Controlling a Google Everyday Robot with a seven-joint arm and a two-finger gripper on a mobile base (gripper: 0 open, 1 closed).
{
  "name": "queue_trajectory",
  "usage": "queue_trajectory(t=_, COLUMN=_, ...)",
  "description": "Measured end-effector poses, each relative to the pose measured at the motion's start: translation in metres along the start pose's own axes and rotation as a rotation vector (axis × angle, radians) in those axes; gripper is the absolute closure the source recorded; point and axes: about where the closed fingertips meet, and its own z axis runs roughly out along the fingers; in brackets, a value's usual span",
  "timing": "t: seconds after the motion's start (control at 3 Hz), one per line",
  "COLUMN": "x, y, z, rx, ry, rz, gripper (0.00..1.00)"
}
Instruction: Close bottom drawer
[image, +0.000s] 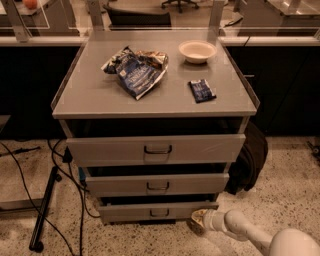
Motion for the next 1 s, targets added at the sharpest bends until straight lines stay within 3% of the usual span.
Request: queue_trajectory(t=1.0, x=-0.008, y=-0.019, z=0.017, rx=0.059, ry=-0.042, rz=-0.016, gripper=1.00)
